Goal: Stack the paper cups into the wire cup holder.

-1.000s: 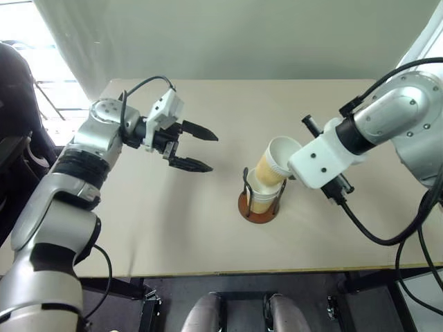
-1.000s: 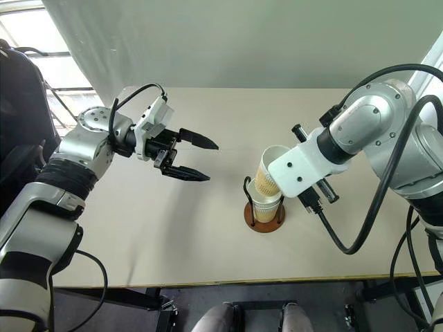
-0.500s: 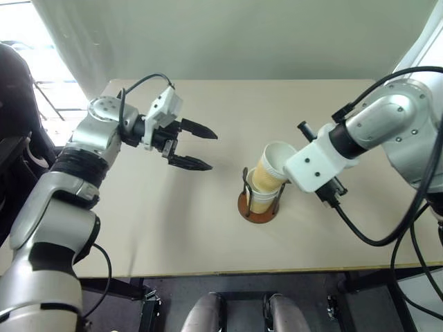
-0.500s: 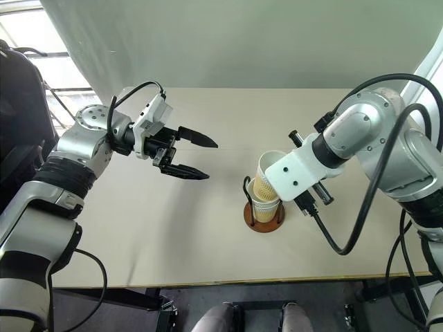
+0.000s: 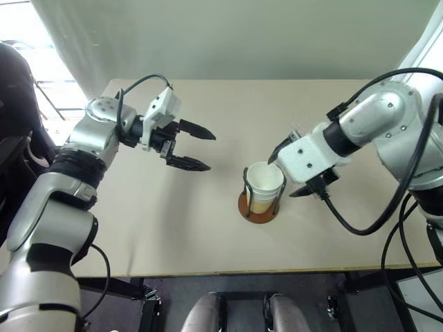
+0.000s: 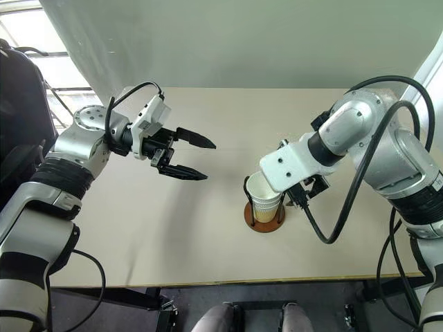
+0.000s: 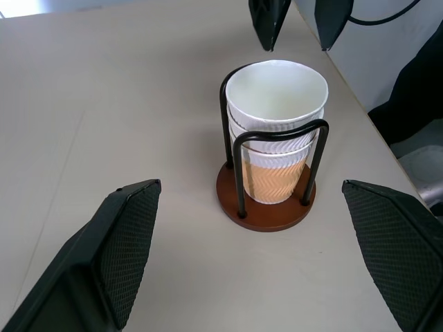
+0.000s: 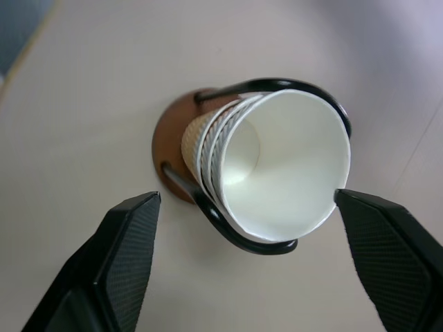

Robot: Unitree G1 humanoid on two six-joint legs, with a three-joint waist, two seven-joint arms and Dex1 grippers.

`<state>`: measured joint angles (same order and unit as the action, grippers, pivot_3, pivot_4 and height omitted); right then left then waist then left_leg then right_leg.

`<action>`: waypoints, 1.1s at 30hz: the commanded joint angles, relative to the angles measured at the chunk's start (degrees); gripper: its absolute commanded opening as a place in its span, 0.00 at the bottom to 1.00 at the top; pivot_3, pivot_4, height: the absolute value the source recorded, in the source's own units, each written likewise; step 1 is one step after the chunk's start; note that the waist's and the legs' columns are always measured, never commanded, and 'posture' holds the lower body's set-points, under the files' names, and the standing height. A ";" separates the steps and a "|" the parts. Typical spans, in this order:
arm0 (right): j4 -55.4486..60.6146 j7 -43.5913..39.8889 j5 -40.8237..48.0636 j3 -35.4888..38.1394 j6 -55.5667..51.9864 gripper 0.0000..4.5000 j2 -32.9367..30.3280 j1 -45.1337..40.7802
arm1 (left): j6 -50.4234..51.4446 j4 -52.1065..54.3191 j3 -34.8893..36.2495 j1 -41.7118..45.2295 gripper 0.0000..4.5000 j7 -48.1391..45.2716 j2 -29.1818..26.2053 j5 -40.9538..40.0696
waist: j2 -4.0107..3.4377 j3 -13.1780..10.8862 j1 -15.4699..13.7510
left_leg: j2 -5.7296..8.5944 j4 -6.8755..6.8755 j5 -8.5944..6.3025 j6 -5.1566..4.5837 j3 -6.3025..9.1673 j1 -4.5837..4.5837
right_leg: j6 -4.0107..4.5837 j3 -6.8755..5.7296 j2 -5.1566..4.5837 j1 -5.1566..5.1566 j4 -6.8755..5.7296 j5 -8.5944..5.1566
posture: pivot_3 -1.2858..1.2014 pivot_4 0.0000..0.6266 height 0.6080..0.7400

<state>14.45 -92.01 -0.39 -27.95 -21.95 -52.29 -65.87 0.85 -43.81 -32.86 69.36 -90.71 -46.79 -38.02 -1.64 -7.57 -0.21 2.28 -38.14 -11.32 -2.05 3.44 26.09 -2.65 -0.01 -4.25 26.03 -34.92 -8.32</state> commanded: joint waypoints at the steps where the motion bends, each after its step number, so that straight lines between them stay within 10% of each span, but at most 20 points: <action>1: -2.63 2.86 2.53 7.76 -5.36 0.92 -0.58 -1.30 | 1.57 -1.94 3.52 2.19 1.00 -1.79 0.75 2.67 | 0.00 0.00 -0.11 | 0.00 0.00 0.03 0.05 0.00 0.00 | 0.00 0.00 0.00 -0.01 0.01 0.00 | 0.52 0.24 1.00; 21: -42.06 44.00 4.02 31.07 1.70 0.92 12.17 11.84 | 3.93 -3.09 31.66 -4.32 1.00 20.46 11.36 10.34 | -0.01 -0.01 -0.14 | -0.03 0.07 0.10 0.04 -0.11 -0.13 | -0.58 0.04 -0.03 0.02 -0.04 0.42 | 0.52 0.24 1.00; 33: -38.54 51.61 6.07 34.98 0.29 0.92 12.82 17.19 | 9.47 7.97 37.57 -13.29 1.00 27.94 15.34 10.87 | -0.02 -0.01 -0.53 | -0.01 0.04 0.08 0.20 -0.13 -0.13 | -0.48 0.03 -0.04 0.00 -0.02 0.54 | 0.52 0.24 1.00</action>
<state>-27.23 -42.21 4.50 4.37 -21.45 -39.18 -48.51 9.65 -38.82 3.25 56.09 -63.58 -31.61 -26.99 -1.66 -7.57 -0.74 2.27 -38.11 -11.25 -1.85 3.31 25.94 -3.12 0.02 -4.29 26.02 -34.93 -7.77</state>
